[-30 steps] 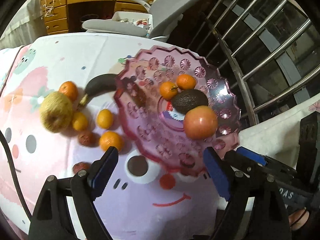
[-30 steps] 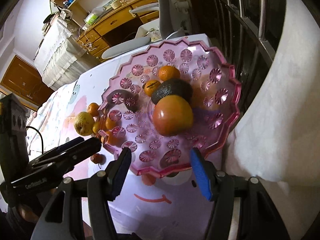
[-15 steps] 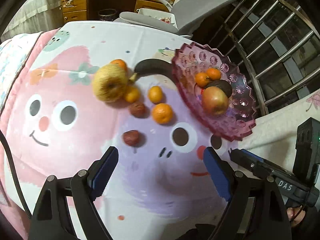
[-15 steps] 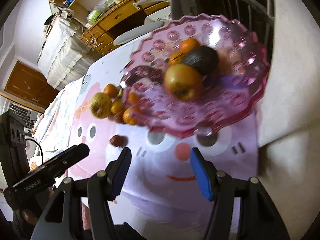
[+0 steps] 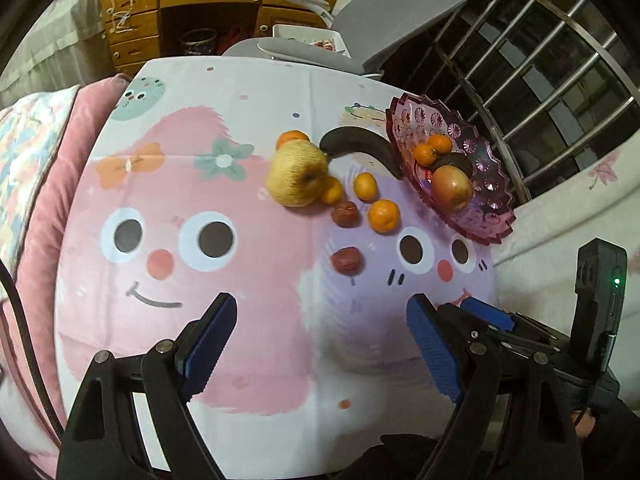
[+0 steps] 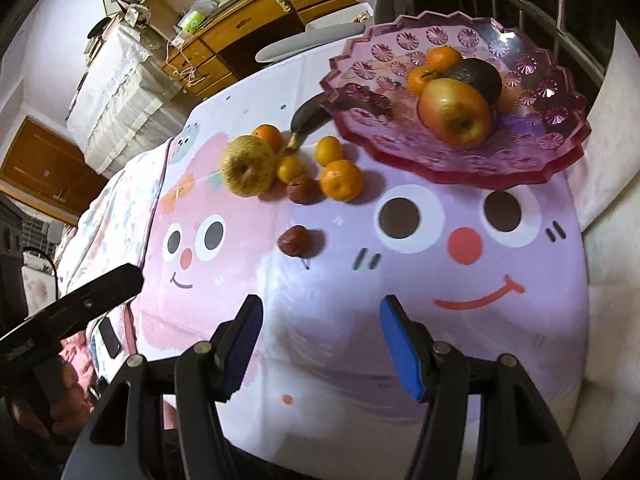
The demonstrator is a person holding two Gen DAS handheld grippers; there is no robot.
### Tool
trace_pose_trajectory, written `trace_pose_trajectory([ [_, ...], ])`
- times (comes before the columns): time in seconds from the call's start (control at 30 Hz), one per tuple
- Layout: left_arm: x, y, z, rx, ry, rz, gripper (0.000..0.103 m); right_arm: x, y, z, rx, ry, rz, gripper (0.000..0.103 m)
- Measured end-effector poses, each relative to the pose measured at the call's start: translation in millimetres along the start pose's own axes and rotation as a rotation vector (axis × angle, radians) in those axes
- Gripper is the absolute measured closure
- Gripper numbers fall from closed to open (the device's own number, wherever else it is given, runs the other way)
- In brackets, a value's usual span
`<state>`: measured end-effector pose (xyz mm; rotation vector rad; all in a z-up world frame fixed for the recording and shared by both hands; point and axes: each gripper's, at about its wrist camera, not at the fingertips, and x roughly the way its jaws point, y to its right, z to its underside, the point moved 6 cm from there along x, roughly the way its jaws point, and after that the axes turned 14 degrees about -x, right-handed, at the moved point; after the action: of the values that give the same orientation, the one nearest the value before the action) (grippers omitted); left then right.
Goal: Organize fruits
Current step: 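Withdraw both grippers from the bowl toward the pear and lychees, then grasp the yellow pear with the left gripper while the right gripper grasps a lychee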
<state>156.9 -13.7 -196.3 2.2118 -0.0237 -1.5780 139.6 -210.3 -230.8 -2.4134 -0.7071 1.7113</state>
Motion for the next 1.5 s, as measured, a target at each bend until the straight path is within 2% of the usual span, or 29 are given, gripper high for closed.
trace_pose_trajectory([
  [0.27, -10.9, -44.7, -16.3, 0.105, -0.049, 0.011, 0.017, 15.6, -45.6, 5.6, 0.045, 0.085, 0.107, 0.042],
  [0.43, -11.6, -58.8, -28.2, 0.140, -0.083, 0.017, 0.017, 21.3, -67.3, 7.9, 0.033, 0.120, 0.168, 0.042],
  [0.67, -4.6, -50.5, -53.3, 0.182, -0.104, 0.027, 0.013, 22.0, -81.9, 0.4, -0.096, 0.140, 0.291, 0.042],
  [0.87, 17.8, -29.1, -79.2, 0.239, -0.116, 0.015, 0.010, 31.6, -85.2, -8.9, -0.222, 0.148, 0.381, 0.042],
  [1.03, 43.6, -13.4, -95.5, 0.300, -0.135, -0.033, 0.010, 49.1, -79.1, -16.7, -0.279, 0.134, 0.387, 0.042],
  [1.23, 92.6, 0.3, -102.9, 0.330, -0.206, -0.066, 0.010, 75.1, -73.6, -22.4, -0.361, 0.098, 0.382, 0.043],
  [1.3, 107.4, 3.0, -103.9, 0.328, -0.226, -0.072, 0.010, 83.3, -71.4, -23.7, -0.388, 0.087, 0.380, 0.049],
  [1.5, 140.7, 8.1, -107.4, 0.332, -0.253, -0.091, 0.011, 102.9, -60.6, -25.9, -0.398, 0.051, 0.372, 0.057],
])
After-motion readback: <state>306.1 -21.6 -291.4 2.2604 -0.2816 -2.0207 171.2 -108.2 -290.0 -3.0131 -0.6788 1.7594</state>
